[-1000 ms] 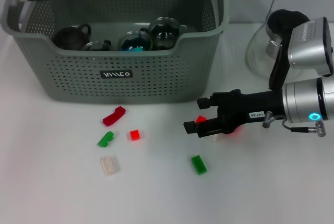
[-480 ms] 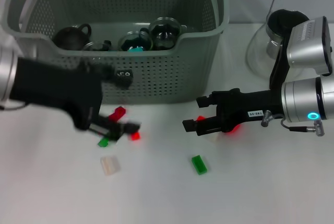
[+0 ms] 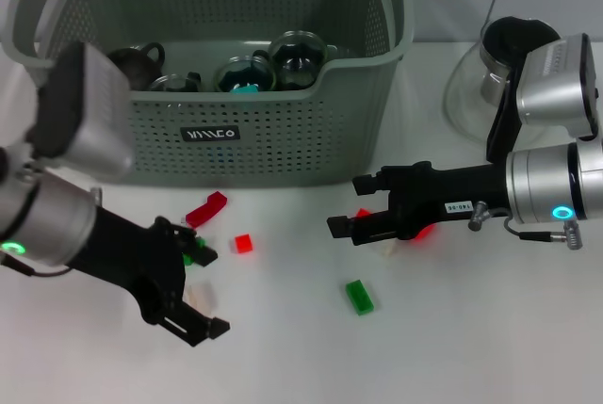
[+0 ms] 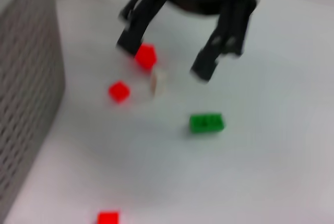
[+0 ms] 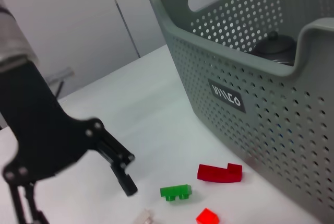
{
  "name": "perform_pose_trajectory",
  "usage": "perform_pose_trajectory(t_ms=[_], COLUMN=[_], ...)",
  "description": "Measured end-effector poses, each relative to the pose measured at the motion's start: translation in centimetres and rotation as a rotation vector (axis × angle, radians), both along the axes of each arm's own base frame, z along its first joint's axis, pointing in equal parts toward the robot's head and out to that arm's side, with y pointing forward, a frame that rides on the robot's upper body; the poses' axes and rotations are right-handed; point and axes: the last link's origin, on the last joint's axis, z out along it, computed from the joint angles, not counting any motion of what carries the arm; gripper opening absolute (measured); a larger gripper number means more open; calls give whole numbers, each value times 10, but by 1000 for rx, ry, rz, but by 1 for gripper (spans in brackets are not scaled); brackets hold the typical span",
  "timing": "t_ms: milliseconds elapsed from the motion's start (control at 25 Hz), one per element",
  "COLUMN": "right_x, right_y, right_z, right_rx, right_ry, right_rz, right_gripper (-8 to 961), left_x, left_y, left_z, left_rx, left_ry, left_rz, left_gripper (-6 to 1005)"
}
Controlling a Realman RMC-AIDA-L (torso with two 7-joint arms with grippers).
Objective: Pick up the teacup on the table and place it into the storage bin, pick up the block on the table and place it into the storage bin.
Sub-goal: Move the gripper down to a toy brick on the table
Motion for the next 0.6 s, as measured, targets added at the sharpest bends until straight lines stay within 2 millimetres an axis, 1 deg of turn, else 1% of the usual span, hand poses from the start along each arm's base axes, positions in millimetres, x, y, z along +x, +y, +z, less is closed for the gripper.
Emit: perform_pose_trajectory(t_ms=[200, 240, 280, 440, 600], right_x=[2, 2, 2, 3, 3], right_y=[0, 0, 0, -1, -1], right_z=[-1, -1, -1, -1, -1], right_rx=[3, 3, 4, 4, 3], right_ry=[-2, -2, -2, -3, -2], right_rz=[-7, -8, -9, -11, -11], right_gripper=[925, 925, 925, 925, 925], left_x=[-11, -11, -16, -19, -21], left_y=[7, 7, 9, 12, 11], left_z=[-14, -14, -19, -25, -28], left_rx=[30, 30, 42, 65, 53], left_ry=[102, 102, 141, 176, 184], left_rz=[84, 84, 102, 116, 116], left_gripper=[947, 947, 947, 947, 947])
